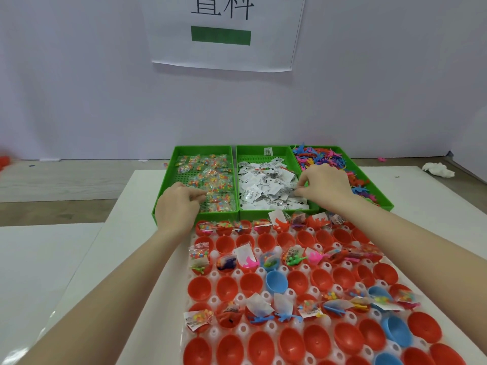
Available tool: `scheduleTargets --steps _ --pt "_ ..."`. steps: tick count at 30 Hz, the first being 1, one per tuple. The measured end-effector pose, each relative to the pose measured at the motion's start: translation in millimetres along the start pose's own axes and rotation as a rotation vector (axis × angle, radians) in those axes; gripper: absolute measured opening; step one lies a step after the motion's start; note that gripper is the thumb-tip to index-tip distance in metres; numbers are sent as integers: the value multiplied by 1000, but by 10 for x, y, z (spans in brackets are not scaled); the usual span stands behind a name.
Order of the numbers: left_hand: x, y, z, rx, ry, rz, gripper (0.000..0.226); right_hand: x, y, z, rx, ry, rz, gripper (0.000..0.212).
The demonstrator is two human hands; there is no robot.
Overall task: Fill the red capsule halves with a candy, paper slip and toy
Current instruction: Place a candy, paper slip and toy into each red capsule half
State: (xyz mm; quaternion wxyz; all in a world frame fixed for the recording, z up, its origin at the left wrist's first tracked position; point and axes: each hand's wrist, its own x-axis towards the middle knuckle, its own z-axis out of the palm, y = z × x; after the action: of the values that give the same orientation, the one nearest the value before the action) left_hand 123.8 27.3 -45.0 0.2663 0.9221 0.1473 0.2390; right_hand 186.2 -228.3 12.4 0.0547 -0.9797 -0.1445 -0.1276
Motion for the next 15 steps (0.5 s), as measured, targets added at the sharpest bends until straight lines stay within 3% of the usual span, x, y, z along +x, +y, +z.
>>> scheduleTargets --steps 4,8,11,13,15 --pt "2 0 3 0 -6 -9 21 -23 -13 -90 221 108 79 30" --pt "11 -5 13 -4 -2 -2 21 -59 -41 -168 464 1 99 22" --pt "12 -20 4 -29 0 7 23 -166 -94 -289 820 -65 216 12" --pt "10 -23 -38 -106 25 0 26 -296 -120 -412 978 -130 238 7" --pt "16 4 -136 -339 88 -89 30 -494 -141 -555 1071 -171 222 6"
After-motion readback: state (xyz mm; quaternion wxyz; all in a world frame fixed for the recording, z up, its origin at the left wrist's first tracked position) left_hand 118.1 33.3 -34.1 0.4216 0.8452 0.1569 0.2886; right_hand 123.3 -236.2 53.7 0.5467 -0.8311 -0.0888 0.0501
